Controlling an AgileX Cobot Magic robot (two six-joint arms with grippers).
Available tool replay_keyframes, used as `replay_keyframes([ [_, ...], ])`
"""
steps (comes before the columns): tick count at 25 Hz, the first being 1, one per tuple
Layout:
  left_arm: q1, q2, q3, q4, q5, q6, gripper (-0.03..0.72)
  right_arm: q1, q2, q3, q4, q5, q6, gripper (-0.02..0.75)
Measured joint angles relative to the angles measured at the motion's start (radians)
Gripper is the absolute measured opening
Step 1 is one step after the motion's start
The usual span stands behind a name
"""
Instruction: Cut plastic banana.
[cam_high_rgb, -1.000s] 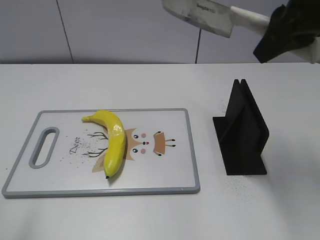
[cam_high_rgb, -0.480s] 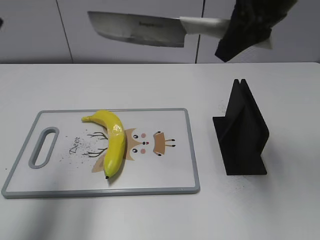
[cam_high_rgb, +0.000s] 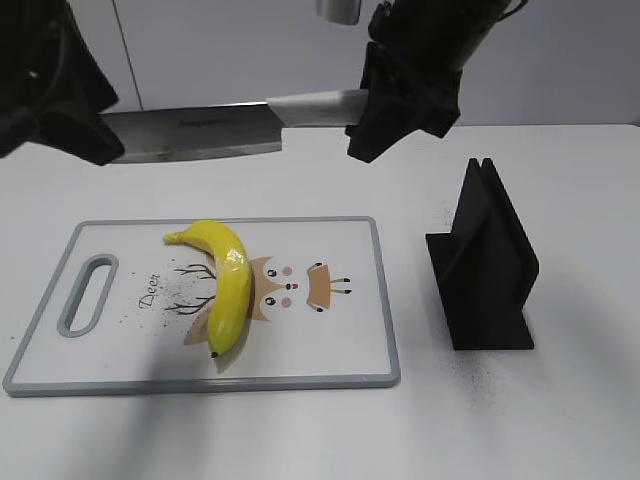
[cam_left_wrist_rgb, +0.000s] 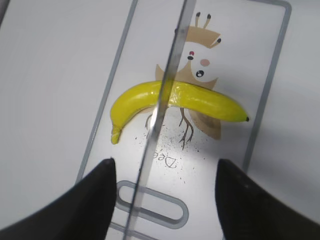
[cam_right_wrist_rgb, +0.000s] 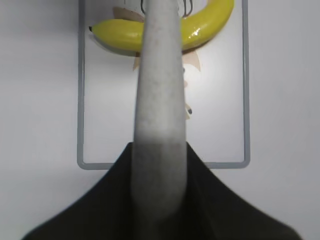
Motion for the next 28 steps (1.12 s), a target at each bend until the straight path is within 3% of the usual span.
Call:
replay_keyframes([
  [2,0.0,0.042,-0.001,0.0,-0.002,0.017,0.586,0.001,0.012,-0.003,0.019,0.0,-0.037,0.167],
  [5,0.0,0.09,-0.001,-0.001,-0.032,0.023,0.488,0.001,0.031,-0.003,0.027,0.0,-0.081,0.167],
  [9,0.0,0.132,-0.001,-0.018,-0.039,0.026,0.154,0.001,0.057,-0.005,0.027,-0.007,-0.099,0.167],
  [11,-0.001,0.149,-0.001,-0.018,-0.04,0.03,0.055,0.001,0.073,-0.005,0.026,-0.015,-0.099,0.167],
  [23,-0.002,0.317,0.006,-0.007,-0.119,0.056,0.024,0.0,0.192,0.001,-0.011,-0.063,-0.017,0.169],
  [28,-0.003,0.41,0.11,-0.032,-0.295,0.063,0.025,0.002,0.317,0.001,-0.051,-0.1,-0.005,0.173],
])
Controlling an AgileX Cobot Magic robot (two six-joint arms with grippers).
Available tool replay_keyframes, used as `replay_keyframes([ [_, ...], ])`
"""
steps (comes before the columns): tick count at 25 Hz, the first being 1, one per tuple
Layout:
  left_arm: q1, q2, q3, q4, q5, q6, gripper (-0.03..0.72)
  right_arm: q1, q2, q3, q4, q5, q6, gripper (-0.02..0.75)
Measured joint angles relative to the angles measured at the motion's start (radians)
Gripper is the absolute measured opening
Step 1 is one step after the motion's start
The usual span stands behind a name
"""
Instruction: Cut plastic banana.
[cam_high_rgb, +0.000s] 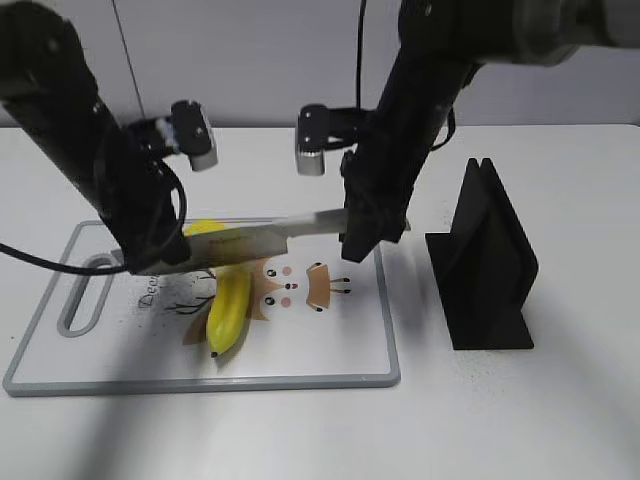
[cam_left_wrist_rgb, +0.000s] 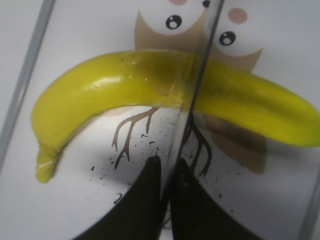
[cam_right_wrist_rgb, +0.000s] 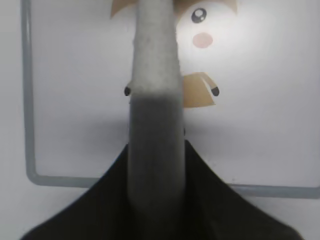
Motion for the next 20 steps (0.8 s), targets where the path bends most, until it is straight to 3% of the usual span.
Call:
replay_keyframes([
  [6,-0.002,0.067,0.028,-0.028,-0.064,0.011,0.031,-0.003,0.104,-0.007,-0.024,-0.01,0.016,0.187],
  [20,-0.002,-0.018,0.042,-0.017,-0.066,0.006,0.031,0.006,0.021,-0.061,-0.064,0.043,0.086,0.195],
])
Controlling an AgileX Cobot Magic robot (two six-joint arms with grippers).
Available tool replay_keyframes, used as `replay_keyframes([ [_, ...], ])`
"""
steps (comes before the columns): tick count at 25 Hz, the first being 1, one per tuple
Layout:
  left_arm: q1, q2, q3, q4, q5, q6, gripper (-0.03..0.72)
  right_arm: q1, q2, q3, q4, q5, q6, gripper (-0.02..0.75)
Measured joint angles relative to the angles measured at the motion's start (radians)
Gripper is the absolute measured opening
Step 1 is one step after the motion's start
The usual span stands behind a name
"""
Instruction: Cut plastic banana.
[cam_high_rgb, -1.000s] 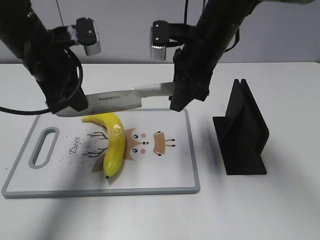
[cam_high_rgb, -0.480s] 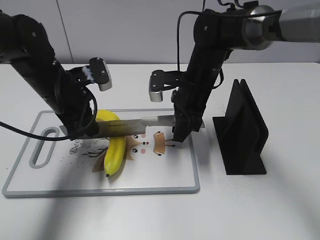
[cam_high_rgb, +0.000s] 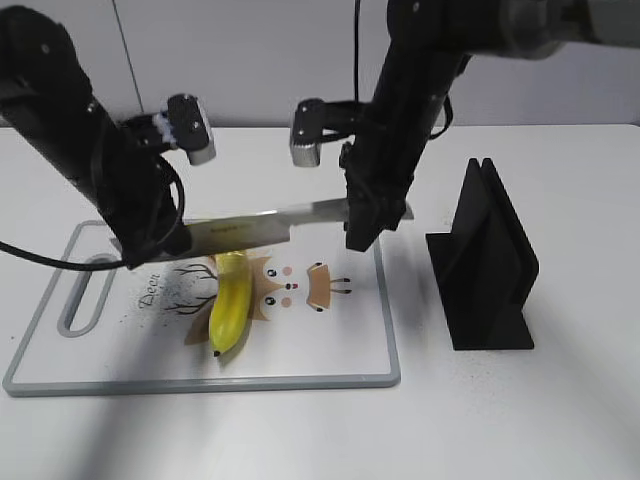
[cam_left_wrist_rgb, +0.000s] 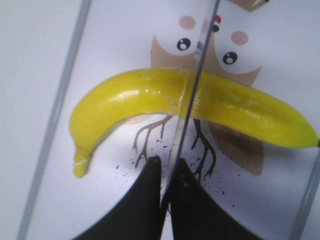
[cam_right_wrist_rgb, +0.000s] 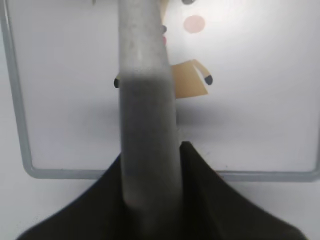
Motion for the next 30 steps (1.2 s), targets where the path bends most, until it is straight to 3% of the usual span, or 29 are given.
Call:
replay_keyframes([
  [9,-0.006,-0.257,0.0,0.04,0.052,-0.004,0.027,0.005,-0.206,0.0,0.019,0.03,0.004,0.193],
  [17,-0.006,-0.289,0.003,0.044,0.044,-0.004,0.036,0.006,-0.222,-0.001,0.027,0.035,0.006,0.193],
  [20,-0.006,-0.289,0.003,0.044,0.017,-0.015,0.143,0.006,-0.222,-0.001,0.027,0.037,0.015,0.181],
  [26,-0.001,-0.292,0.003,0.047,-0.015,-0.03,0.604,-0.002,-0.222,-0.001,-0.006,0.036,0.03,0.167],
  [30,0.007,-0.3,-0.023,0.057,-0.021,-0.132,0.676,-0.003,-0.222,-0.001,-0.026,0.028,0.142,0.167],
])
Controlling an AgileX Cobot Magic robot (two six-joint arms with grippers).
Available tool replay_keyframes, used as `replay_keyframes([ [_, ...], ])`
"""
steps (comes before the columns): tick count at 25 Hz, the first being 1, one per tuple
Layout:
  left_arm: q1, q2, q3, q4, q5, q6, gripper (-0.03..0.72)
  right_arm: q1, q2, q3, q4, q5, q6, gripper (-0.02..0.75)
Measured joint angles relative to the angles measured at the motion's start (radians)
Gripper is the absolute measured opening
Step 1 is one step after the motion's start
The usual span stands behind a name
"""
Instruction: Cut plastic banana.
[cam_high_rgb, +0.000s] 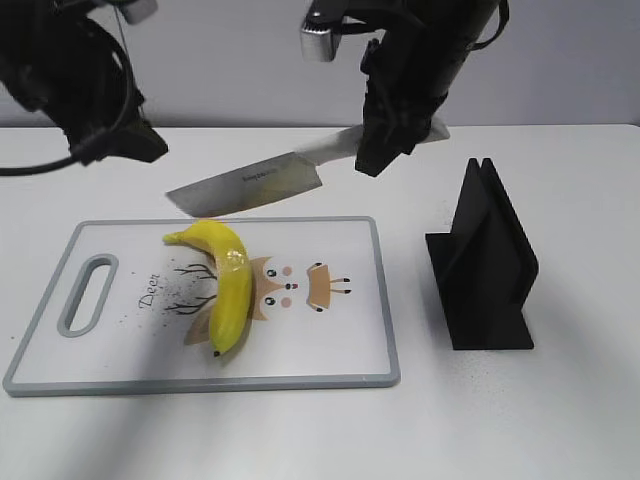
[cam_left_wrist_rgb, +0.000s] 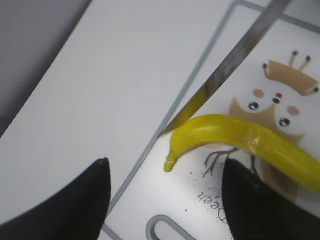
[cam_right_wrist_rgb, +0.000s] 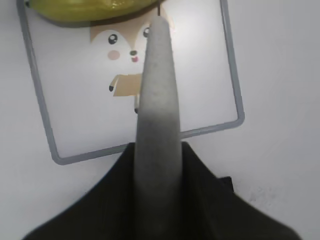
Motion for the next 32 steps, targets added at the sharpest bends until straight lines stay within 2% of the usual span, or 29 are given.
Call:
replay_keyframes([
  [2,0.02,-0.011,-0.023,0.029,-0.005,-0.139,0.673,0.001,0.0,-0.003,-0.043,-0.012,0.137,0.167],
  [6,0.104,-0.017,-0.084,0.131,0.027,-0.526,0.662,0.0,0.0,-0.049,-0.124,0.018,0.34,0.167],
  [9,0.182,-0.017,-0.129,0.2,0.16,-0.751,0.648,-0.002,-0.004,-0.087,-0.116,0.026,0.439,0.167],
  [11,0.235,-0.017,-0.14,0.227,0.285,-0.848,0.63,-0.002,-0.02,-0.092,-0.107,0.026,0.506,0.167],
  [13,0.277,-0.017,-0.142,0.24,0.406,-0.884,0.612,-0.002,-0.043,-0.092,-0.102,0.029,0.563,0.167],
  [16,0.322,-0.025,-0.138,0.245,0.466,-0.902,0.598,-0.002,-0.106,-0.06,-0.101,0.015,0.638,0.167],
  [19,0.334,-0.086,-0.103,0.248,0.472,-0.907,0.593,-0.002,-0.192,0.031,-0.096,-0.046,0.724,0.167],
  [23,0.335,-0.221,0.001,0.245,0.476,-0.908,0.593,-0.002,-0.335,0.227,-0.119,-0.213,0.882,0.167],
  [27,0.335,-0.381,0.141,0.246,0.476,-0.908,0.591,-0.002,-0.479,0.44,-0.238,-0.369,1.094,0.167],
  [32,0.335,-0.619,0.331,0.246,0.405,-0.908,0.591,-0.002,-0.653,0.678,-0.428,-0.476,1.378,0.167],
])
